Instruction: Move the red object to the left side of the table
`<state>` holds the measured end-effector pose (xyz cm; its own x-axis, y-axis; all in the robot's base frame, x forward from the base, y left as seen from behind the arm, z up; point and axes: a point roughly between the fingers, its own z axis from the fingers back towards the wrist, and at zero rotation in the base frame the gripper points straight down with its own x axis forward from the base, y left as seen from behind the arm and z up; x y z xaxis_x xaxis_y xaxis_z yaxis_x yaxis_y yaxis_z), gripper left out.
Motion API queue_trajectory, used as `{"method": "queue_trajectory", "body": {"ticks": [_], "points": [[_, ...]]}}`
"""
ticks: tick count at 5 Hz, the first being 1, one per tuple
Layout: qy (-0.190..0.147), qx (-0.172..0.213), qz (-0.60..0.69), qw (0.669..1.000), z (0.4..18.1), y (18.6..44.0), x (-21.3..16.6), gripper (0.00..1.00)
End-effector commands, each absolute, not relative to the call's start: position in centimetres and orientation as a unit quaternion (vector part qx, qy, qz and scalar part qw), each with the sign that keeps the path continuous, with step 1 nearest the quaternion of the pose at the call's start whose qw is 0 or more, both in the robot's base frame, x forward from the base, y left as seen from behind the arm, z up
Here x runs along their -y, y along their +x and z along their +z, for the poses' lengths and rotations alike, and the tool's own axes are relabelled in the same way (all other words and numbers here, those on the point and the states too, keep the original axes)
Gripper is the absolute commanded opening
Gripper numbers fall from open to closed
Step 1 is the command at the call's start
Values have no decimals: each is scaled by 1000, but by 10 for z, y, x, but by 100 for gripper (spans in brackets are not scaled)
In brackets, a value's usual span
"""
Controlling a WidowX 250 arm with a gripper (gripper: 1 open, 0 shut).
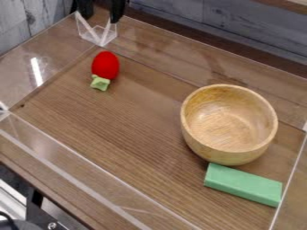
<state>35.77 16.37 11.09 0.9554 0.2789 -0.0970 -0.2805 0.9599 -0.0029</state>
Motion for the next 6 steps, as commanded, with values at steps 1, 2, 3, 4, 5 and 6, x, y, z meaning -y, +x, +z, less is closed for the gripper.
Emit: {"method": "queue_trajectory", "body": {"ticks": [1, 2, 3, 4, 5, 6], "points": [[-1, -7, 140, 990, 154, 355, -145, 100], [-9, -20, 133, 991, 158, 356, -127, 100], [-12, -39, 131, 991, 152, 359, -112, 100], [-13, -58, 167, 984, 141, 355, -103, 0], [-16, -76, 200, 977, 131, 351, -93, 100], [-14, -93, 159, 983, 110, 350, -81, 100]]}}
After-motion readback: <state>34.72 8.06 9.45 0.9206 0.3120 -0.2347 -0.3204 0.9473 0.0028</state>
